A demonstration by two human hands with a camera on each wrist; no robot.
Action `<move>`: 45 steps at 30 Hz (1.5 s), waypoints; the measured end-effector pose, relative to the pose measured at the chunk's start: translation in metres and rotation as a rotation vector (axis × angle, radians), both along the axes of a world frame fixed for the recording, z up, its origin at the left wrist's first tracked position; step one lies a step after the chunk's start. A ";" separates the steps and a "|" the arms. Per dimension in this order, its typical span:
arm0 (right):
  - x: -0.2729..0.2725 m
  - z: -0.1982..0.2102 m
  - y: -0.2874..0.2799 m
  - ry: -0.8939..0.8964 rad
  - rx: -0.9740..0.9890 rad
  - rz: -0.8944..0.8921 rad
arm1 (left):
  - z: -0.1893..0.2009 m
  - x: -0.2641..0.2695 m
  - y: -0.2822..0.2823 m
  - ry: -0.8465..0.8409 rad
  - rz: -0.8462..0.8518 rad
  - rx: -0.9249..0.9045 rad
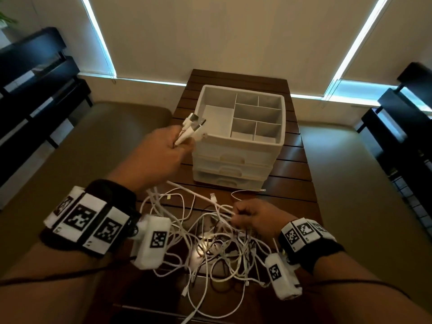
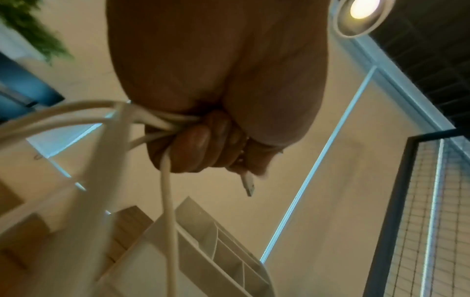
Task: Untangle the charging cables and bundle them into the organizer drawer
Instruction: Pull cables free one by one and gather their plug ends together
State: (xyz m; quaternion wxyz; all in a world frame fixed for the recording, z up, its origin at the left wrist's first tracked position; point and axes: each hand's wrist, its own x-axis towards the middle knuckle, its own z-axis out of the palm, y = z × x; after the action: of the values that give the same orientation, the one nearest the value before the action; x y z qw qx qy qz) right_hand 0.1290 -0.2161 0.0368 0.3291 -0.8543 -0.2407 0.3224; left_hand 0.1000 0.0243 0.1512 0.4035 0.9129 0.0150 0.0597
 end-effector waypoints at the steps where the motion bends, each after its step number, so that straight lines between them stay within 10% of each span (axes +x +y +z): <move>1: 0.003 -0.001 -0.001 -0.057 -0.021 -0.045 | 0.002 0.000 0.001 -0.018 0.006 0.055; 7: 0.007 0.035 0.023 -0.429 -0.066 0.010 | -0.035 -0.014 -0.042 -0.089 0.093 0.065; 15: 0.002 0.055 0.019 -0.258 0.065 0.025 | -0.047 -0.012 -0.050 0.059 0.093 -0.072; 24: 0.020 0.028 -0.006 -0.372 -0.281 -0.207 | -0.017 -0.004 0.002 0.101 0.408 -0.768; 37: 0.013 0.038 0.010 -0.314 -0.143 -0.116 | 0.003 -0.023 -0.006 -0.061 0.356 -0.242; 45: 0.011 0.067 0.043 -0.690 -0.139 -0.053 | -0.037 -0.021 -0.052 0.253 0.110 -0.391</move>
State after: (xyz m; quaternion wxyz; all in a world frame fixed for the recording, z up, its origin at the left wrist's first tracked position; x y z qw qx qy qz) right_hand 0.1398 -0.1730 0.1041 0.1776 -0.9392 -0.2932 0.0217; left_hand 0.0787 -0.0279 0.1147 0.5638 0.8153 0.1265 -0.0371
